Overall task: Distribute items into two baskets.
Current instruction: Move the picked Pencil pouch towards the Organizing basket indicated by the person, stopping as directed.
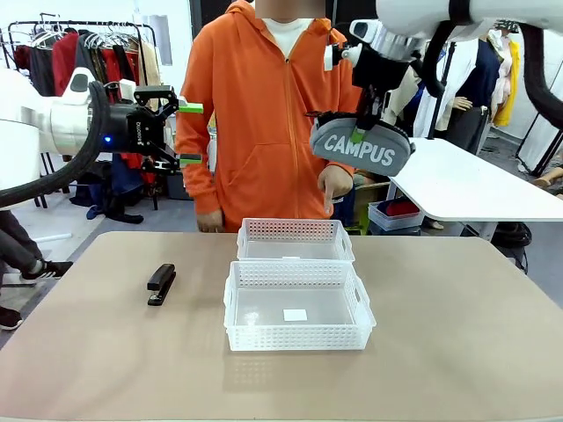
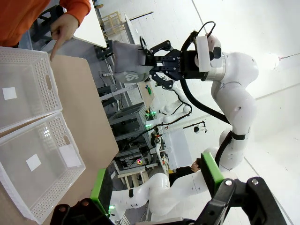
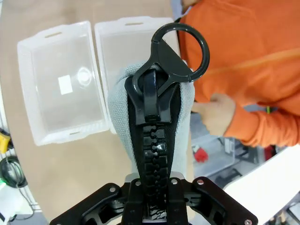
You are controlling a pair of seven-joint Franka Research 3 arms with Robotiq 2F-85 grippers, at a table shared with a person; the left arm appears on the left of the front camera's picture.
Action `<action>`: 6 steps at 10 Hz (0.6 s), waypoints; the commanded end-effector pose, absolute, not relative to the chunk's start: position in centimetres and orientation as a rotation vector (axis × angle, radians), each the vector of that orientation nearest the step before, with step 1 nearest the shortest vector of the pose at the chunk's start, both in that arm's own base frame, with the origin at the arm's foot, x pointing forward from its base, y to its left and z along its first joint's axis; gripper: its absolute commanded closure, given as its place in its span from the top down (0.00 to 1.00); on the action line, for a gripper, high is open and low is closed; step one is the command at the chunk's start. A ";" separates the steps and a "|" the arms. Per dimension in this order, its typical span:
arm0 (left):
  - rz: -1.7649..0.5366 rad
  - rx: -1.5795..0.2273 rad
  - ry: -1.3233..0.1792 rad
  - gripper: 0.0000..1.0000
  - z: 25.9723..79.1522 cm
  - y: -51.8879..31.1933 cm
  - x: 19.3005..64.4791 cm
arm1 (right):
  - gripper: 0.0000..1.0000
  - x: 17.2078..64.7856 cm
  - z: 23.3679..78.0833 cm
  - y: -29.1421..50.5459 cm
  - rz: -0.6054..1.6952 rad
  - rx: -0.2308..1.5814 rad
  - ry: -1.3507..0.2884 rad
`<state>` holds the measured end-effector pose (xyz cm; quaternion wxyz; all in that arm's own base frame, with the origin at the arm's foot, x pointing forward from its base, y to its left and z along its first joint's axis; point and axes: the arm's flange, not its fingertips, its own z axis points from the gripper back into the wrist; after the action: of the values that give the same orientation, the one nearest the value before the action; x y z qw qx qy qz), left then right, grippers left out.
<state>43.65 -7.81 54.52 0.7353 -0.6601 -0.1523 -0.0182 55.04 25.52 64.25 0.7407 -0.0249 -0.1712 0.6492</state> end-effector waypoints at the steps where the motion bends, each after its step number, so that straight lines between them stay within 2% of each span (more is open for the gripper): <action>1: -0.045 -1.457 -0.336 1.00 54.7 -7.8 43.6 | 0.00 55.1 62.1 27.4 1.473 -0.051 -0.417; 6: -0.045 -1.457 -0.336 1.00 54.7 -7.8 43.6 | 0.00 54.3 56.9 31.7 1.543 -0.045 -0.357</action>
<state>43.64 -7.81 54.52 0.7354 -0.6601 -0.1524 -0.0181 54.62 32.03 56.78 0.7073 -0.0099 -0.1523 0.6903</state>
